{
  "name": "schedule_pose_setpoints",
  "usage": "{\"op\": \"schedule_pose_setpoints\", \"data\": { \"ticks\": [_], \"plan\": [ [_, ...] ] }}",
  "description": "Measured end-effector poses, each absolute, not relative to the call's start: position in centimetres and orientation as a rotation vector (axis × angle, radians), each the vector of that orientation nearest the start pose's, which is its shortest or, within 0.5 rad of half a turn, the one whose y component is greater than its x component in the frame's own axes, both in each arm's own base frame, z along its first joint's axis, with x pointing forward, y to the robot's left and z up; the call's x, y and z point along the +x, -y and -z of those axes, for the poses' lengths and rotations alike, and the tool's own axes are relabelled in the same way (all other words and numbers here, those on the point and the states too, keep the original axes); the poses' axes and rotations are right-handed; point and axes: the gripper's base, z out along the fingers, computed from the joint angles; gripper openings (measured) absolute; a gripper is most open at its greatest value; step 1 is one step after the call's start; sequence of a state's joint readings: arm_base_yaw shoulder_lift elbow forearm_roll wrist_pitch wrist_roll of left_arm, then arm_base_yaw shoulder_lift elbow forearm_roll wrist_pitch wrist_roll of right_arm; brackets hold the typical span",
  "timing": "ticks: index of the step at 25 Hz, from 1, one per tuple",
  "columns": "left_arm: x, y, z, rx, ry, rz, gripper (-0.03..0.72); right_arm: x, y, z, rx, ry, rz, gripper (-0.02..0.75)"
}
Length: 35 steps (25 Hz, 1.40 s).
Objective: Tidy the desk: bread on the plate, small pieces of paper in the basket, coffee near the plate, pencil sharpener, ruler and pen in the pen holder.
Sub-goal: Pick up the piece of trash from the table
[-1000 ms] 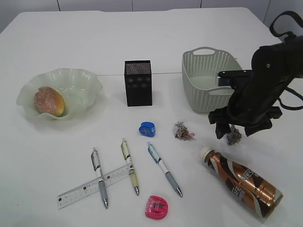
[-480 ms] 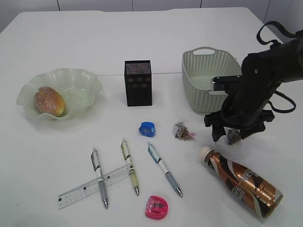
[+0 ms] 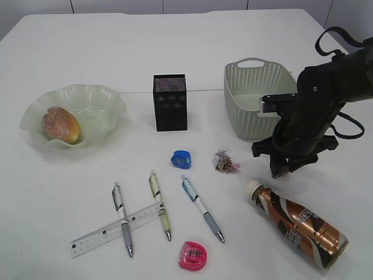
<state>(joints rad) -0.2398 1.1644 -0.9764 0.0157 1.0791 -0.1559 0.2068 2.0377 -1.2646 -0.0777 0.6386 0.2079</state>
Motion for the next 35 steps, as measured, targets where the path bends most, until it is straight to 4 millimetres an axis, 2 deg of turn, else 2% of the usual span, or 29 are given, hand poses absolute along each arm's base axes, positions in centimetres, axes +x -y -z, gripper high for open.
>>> {"op": "schedule_pose_setpoints", "data": {
  "ticks": [2, 5, 9, 18, 28, 31, 35],
  "plan": [
    [20.4, 4.9, -31.0, 0.122, -2.751, 0.087, 0.469, 38.4, -7.6, -12.8, -0.080, -2.889, 0.003, 0.234],
    [20.5, 4.9, -31.0, 0.122, -2.750, 0.087, 0.468, 38.4, -7.6, -12.8, -0.080, -2.889, 0.003, 0.159],
    [20.5, 4.9, -31.0, 0.122, -2.750, 0.087, 0.468, 38.4, -7.6, -12.8, -0.084, -2.888, 0.007, 0.133],
    [20.5, 4.9, -31.0, 0.122, -2.750, 0.087, 0.467, 38.2, -7.5, -13.3, -0.129, -2.900, 0.018, 0.129],
    [20.5, 4.8, -31.0, 0.123, -2.745, 0.083, 0.456, 36.7, -7.6, -17.1, -0.247, -2.920, -0.028, 0.128],
    [20.5, 4.9, -31.0, 0.123, -2.743, 0.083, 0.453, 36.1, -8.2, -19.3, -0.272, -2.879, -0.143, 0.128],
    [20.5, 4.9, -31.0, 0.123, -2.742, 0.083, 0.452, 35.9, -8.8, -23.2, -0.241, -2.737, -0.258, 0.128]
  ]
}}
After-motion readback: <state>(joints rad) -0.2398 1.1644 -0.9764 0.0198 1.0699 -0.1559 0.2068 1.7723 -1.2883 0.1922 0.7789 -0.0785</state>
